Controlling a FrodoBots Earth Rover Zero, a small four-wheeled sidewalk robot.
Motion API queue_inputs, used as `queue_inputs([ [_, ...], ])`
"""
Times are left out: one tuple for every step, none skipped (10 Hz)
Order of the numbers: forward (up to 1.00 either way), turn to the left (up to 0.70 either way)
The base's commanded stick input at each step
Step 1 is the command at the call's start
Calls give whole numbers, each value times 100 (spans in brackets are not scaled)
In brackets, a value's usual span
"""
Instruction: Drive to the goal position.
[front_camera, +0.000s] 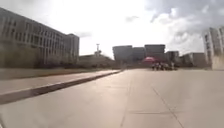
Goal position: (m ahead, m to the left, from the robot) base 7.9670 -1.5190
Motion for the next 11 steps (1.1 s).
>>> queue_inputs([
  [100,36],
  [100,2],
  [100,2],
  [100,2],
  [100,2],
  [100,2],
  [100,2],
  [100,2],
  [100,2],
  [100,2],
  [100,2],
])
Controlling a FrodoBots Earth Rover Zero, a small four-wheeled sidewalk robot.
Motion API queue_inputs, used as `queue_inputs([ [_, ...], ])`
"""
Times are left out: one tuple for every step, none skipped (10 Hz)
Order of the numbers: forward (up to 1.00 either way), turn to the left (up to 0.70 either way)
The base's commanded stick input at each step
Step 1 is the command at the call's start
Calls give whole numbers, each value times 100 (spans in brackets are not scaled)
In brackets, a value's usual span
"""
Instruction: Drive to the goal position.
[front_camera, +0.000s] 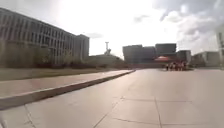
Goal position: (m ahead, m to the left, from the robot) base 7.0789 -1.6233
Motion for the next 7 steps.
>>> queue_inputs([
  [100,2],
  [100,2],
  [100,2],
  [100,2],
  [100,-19],
  [100,-31],
  [100,-26],
])
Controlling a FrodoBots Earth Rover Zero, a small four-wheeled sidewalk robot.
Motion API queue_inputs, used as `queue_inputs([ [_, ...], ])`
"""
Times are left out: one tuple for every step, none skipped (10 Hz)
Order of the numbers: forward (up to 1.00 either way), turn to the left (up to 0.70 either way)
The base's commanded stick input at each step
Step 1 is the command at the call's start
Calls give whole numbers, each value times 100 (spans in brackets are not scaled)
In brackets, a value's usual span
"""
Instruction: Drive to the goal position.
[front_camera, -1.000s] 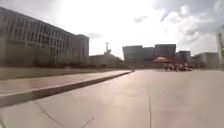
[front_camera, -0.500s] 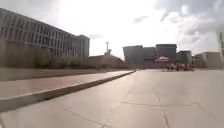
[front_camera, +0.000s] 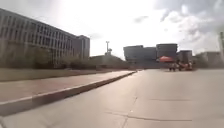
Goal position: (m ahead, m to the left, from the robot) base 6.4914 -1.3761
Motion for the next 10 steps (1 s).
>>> queue_inputs([
  [100,1],
  [100,2],
  [100,2],
  [100,2],
  [100,2],
  [100,2],
  [100,2],
  [100,1],
  [100,-12],
  [100,-33],
])
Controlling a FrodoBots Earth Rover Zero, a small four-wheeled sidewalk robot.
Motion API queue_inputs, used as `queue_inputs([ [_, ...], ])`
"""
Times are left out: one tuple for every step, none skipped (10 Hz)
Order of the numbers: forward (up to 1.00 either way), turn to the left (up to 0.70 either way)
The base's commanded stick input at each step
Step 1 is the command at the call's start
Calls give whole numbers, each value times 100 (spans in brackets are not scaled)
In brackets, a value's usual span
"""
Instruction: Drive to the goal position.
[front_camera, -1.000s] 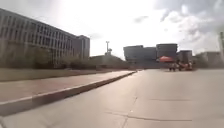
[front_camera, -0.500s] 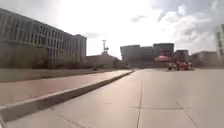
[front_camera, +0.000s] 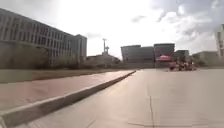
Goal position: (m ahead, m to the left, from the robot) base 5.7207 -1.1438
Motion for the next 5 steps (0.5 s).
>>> queue_inputs([
  [100,-38],
  [100,-29],
  [100,-8],
  [100,2],
  [100,2],
])
